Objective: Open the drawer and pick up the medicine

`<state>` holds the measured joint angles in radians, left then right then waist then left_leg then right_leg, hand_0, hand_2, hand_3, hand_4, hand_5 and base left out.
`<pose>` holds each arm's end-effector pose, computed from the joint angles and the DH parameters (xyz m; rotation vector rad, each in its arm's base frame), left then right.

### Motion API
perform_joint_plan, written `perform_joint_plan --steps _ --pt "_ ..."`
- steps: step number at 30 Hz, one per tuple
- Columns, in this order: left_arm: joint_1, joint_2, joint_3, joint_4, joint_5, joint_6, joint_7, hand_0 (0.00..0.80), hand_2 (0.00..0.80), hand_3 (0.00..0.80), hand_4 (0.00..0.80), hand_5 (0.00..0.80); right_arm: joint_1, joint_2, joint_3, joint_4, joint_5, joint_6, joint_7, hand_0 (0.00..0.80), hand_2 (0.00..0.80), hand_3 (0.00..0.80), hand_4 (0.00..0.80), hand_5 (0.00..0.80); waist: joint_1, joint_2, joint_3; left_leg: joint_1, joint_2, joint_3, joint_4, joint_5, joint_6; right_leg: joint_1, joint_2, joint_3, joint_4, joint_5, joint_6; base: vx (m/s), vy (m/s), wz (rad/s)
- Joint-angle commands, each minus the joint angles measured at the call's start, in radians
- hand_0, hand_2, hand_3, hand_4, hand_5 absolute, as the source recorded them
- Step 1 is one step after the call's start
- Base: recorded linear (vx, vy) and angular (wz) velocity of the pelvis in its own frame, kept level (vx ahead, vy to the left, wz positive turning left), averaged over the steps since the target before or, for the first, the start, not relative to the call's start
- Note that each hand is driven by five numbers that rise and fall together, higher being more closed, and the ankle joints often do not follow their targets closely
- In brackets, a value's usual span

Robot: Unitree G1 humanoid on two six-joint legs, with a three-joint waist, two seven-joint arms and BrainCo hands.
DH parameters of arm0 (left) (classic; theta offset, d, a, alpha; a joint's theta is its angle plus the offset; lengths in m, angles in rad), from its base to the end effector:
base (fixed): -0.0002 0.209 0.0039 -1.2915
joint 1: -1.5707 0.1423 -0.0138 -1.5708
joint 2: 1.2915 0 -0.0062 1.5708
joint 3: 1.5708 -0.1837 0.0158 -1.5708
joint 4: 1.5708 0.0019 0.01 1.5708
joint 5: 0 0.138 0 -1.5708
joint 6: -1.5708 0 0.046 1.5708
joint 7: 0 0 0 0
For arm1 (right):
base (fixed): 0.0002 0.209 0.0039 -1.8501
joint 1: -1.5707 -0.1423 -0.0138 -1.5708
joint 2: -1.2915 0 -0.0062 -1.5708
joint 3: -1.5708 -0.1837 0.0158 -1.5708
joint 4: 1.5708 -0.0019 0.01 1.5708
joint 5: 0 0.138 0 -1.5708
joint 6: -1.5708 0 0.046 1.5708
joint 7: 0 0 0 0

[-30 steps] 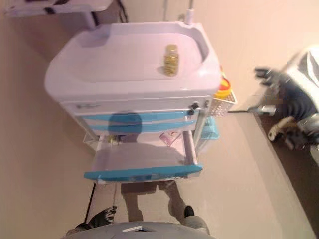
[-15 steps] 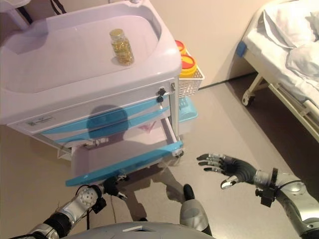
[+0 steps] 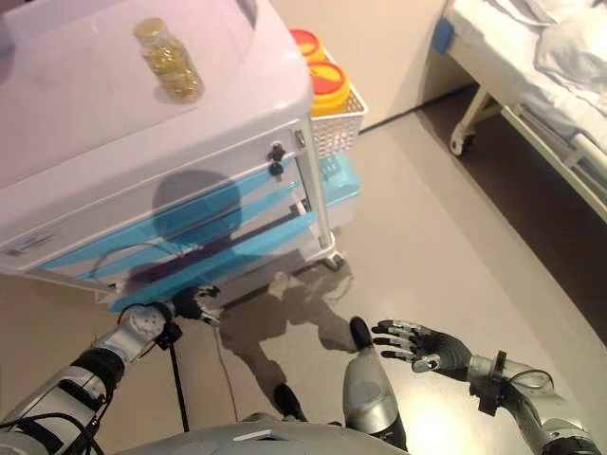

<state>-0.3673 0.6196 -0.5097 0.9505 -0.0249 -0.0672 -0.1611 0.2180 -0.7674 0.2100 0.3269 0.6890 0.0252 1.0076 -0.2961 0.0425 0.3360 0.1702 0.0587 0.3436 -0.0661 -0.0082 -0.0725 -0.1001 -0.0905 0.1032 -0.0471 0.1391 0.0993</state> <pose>0.2253 0.2798 -0.0103 0.7696 0.6873 -0.2733 0.1278 -0.3028 -0.0014 0.2132 0.6131 0.8626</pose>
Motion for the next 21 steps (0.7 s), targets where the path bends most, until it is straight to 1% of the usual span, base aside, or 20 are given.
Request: perform_joint_plan --steps 1,6,10,12,15,18,21 --pt "-0.046 0.096 0.07 0.091 -0.071 -0.019 0.009 0.0 0.0 0.0 0.0 0.0 0.006 0.005 0.071 0.007 0.053 -0.065 0.034 0.0 0.0 0.0 0.0 0.0 -0.019 -0.064 -0.006 -0.172 0.008 -0.028 0.285 -0.092 0.023 -0.03 -0.048 0.006 0.116 -0.06 0.071 -0.063 0.047 -0.12" --pt "-0.095 0.121 0.087 0.161 -0.099 -0.013 -0.01 0.0 0.0 0.0 0.0 0.0 0.001 0.013 0.08 0.038 0.051 -0.091 0.009 0.0 0.0 0.0 0.0 0.0 -0.024 -0.073 0.026 -0.199 0.006 -0.032 0.321 -0.101 0.024 -0.037 -0.043 0.021 0.117 -0.058 0.067 -0.037 0.041 -0.13" --pt "-0.115 0.129 0.095 0.186 -0.095 -0.027 -0.031 0.0 0.0 0.0 0.0 0.0 -0.001 0.024 0.091 0.037 0.051 -0.099 -0.003 0.0 0.0 0.0 0.0 0.0 -0.014 -0.084 0.04 -0.209 0.006 -0.039 0.333 -0.102 0.026 -0.033 -0.042 0.02 0.108 -0.054 0.068 -0.004 0.003 -0.02" --pt "-0.118 0.13 0.092 0.176 -0.094 -0.031 -0.034 0.0 0.0 0.0 0.0 0.0 -0.001 0.031 0.096 0.039 0.04 -0.101 -0.013 0.0 0.0 0.0 0.0 0.0 -0.006 -0.086 0.042 -0.211 0.005 -0.045 0.334 -0.102 0.026 -0.028 -0.041 0.018 0.102 -0.052 0.069 0.0 0.0 0.0" --pt "-0.119 0.131 0.088 0.148 -0.079 -0.01 -0.047 0.0 0.0 0.0 0.0 0.0 -0.004 0.043 0.095 0.035 0.031 -0.089 -0.031 0.0 0.0 0.0 0.0 0.0 0.006 -0.088 0.041 -0.209 0.003 -0.055 0.327 -0.095 0.026 -0.016 -0.041 0.007 0.091 -0.048 0.071 0.0 0.0 0.0" --pt "-0.107 0.129 0.084 0.136 -0.065 -0.014 -0.048 0.0 0.0 0.0 0.0 0.0 -0.008 0.051 0.101 0.035 0.025 -0.088 -0.036 0.0 0.0 0.0 0.0 0.0 0.021 -0.089 0.037 -0.204 0.002 -0.063 0.318 -0.088 0.024 -0.003 -0.042 -0.006 0.082 -0.046 0.072 0.005 -0.028 0.04" --pt "-0.092 0.131 0.086 0.107 -0.044 -0.024 -0.063 0.0 0.0 0.0 0.0 0.0 -0.005 0.058 0.099 0.025 0.016 -0.068 -0.059 0.0 0.0 0.0 0.0 0.0 0.037 -0.085 0.028 -0.193 0.003 -0.074 0.3 -0.074 0.02 0.016 -0.043 -0.026 0.074 -0.045 0.073 0.036 -0.041 0.06"
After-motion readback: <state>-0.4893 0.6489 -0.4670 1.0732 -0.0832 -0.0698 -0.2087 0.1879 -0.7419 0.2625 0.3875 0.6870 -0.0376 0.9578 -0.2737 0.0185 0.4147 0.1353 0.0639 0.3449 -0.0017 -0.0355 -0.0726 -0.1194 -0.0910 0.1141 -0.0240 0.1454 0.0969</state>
